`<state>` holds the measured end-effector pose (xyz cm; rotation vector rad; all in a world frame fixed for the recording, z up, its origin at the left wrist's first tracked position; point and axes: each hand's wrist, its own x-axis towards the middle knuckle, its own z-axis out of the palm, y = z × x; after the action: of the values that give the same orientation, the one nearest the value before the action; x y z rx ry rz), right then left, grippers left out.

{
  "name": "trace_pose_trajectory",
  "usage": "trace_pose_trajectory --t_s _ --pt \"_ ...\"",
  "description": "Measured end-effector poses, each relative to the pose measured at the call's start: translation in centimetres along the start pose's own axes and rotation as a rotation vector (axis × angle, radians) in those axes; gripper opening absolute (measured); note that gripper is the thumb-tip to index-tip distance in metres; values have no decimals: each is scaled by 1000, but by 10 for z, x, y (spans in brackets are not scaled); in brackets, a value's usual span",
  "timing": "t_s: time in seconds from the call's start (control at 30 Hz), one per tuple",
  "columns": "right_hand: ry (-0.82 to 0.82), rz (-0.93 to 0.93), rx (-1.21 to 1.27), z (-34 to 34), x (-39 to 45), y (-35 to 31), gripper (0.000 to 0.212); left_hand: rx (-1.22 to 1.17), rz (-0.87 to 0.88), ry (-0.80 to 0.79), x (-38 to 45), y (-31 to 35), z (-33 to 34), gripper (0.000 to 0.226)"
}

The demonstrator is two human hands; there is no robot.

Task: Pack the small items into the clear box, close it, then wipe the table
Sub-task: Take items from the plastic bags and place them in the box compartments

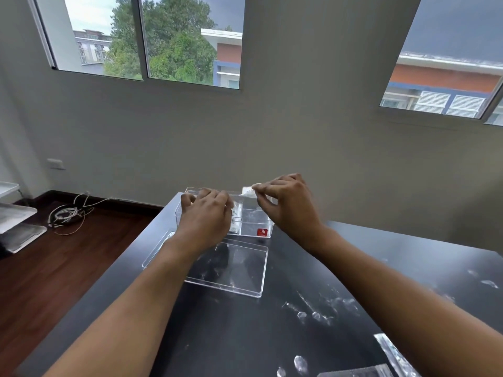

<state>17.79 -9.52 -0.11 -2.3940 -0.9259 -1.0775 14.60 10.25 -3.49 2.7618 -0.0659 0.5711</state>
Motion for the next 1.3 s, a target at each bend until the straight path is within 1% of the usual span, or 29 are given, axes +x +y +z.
trace_pose_trajectory --t_s 0.03,0.07,0.1,0.2,0.23,0.27,0.3,0.33,0.4,0.47,0.5,0.53,0.57,0.63,0.67,0.7,0.87,1.0,1.03,1.07,1.17,1.23,1.3 --pt "5 -22 -2 0 -1 0 12 7 -7 -20 0 -1 0 26" --pt "-31 -39 -20 0 -3 -1 12 9 -19 -37 0 -1 0 29" --pt "-122 -47 -45 2 -5 -1 16 5 -36 -53 1 -1 0 31" --pt "-535 -3 -72 5 -10 1 36 -1 -53 -74 -1 2 -1 32" --pt "-624 26 -48 4 -10 3 40 2 -49 -77 -1 3 -2 31" --pt "-674 44 -27 4 -10 6 43 1 -46 -78 -1 4 -3 31" --pt "-685 42 -20 4 -9 9 45 0 -43 -76 -1 4 -2 30" --pt "-664 39 -27 4 -8 10 47 0 -40 -72 -1 3 -2 29" --pt "-500 55 -22 6 -9 10 45 3 -32 -58 0 1 0 28" --pt "-322 96 55 7 -8 8 37 -1 -27 -43 1 -2 2 26" --pt "-301 97 97 7 -7 6 36 -5 -25 -38 1 -3 3 25" --pt "-338 91 123 7 -6 5 39 -7 -24 -33 1 -3 3 24" --pt "-411 74 136 7 -5 3 45 -6 -23 -27 1 -3 4 23" --pt "-575 36 107 8 -4 -2 56 -2 -19 -16 1 -2 4 25" --pt "-632 30 83 10 -6 -4 59 -1 -18 -14 1 -2 4 26" --pt "-663 38 67 12 -7 -5 63 0 -17 -15 1 -2 4 27" --pt "-699 71 71 19 -12 -2 73 0 -11 -22 2 -2 5 28" --pt "-784 71 -1 22 -11 -6 90 -5 -19 -30 2 -3 6 27" --pt "-798 66 -14 22 -11 -7 90 -8 -20 -29 2 -4 6 26" --pt "-812 79 -11 20 -9 -8 84 -11 -21 -28 2 -4 6 26" --pt "-832 158 20 14 -2 -7 60 -25 -25 -12 2 -4 8 25" --pt "-806 164 18 9 -2 -7 55 -37 -14 15 2 -4 7 23" --pt "-733 165 15 4 -4 -5 52 -38 3 52 1 -1 6 20"
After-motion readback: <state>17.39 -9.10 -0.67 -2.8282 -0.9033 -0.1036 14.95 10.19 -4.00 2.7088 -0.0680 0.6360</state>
